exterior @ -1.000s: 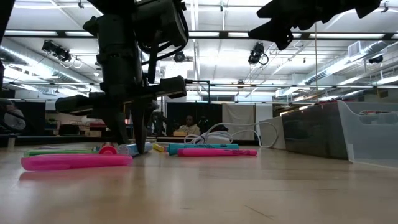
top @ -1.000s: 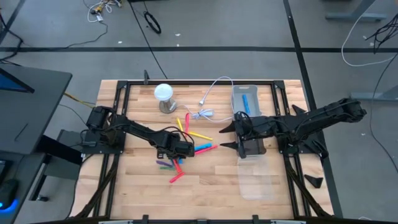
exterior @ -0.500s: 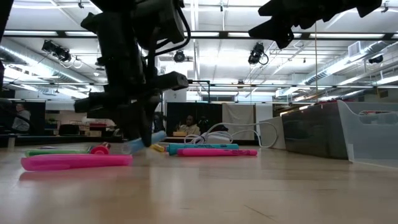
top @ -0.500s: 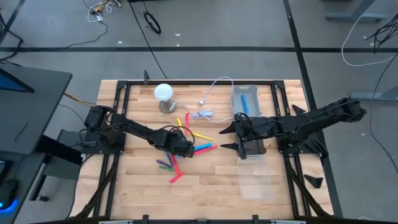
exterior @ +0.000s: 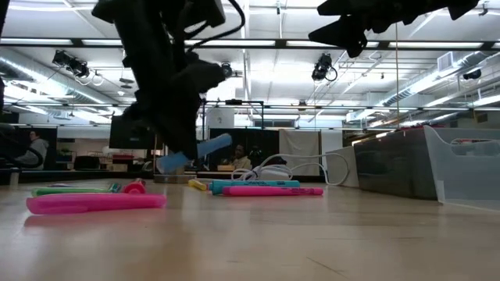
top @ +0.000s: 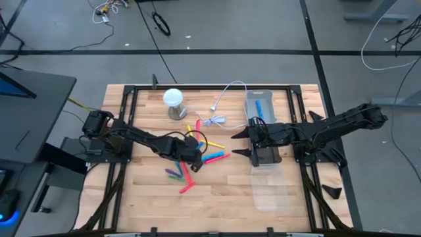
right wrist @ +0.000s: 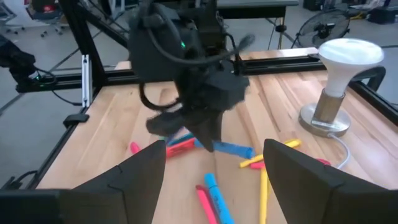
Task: Pick & Place Markers
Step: Put the left blue highlighter into the gray bin
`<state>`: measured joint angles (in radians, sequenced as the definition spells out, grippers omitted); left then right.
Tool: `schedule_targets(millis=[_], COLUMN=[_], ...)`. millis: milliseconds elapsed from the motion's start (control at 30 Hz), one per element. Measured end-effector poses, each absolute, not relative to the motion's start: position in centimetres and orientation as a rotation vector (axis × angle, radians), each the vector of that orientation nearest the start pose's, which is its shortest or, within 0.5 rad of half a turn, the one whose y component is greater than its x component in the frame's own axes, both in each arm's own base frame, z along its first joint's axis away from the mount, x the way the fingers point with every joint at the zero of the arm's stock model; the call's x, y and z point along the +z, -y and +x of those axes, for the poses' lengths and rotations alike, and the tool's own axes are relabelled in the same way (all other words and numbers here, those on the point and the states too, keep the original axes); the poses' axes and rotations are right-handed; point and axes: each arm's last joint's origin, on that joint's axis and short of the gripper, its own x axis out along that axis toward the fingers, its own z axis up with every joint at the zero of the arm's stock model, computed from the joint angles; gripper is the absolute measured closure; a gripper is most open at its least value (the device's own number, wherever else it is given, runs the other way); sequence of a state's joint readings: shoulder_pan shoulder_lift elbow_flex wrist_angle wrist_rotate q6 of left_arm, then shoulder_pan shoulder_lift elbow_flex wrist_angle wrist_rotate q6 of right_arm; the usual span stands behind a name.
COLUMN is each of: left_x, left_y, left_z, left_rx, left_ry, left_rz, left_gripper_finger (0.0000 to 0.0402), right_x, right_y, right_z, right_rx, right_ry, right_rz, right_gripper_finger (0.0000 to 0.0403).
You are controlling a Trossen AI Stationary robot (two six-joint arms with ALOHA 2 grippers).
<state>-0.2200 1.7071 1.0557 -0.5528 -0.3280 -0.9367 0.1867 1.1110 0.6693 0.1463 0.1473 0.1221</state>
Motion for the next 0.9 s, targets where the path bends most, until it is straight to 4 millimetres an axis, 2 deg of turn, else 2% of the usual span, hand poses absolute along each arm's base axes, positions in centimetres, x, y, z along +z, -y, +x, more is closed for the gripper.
schedule_targets(millis=[300,567,733,900], left_x=[19.8,23.8,26.3,26.8], left_y=[6.8,8.2,8.5,8.0], left_z=[31.1,30.6,29.4,27.2], left_rx=[0.447,0.317,0.259,0.220], left_ry=[-0.951,-0.739,-0.550,-0.378], left_rz=[-0.206,0.036,0.076,0.040], left_gripper_finger=[0.0335,0.0336,0.0336,0.0336], right_x=[26.3,26.9,27.4,27.9], right_y=[-4.1,-4.1,-4.1,-4.0], right_z=[23.9,24.1,24.2,24.2], right_rx=[0.021,0.024,0.027,0.027], right_ry=[-0.278,-0.212,-0.167,-0.113], right_rz=[0.075,0.083,0.065,0.066], right_gripper_finger=[0.0131,0.0131,0.0131,0.0131])
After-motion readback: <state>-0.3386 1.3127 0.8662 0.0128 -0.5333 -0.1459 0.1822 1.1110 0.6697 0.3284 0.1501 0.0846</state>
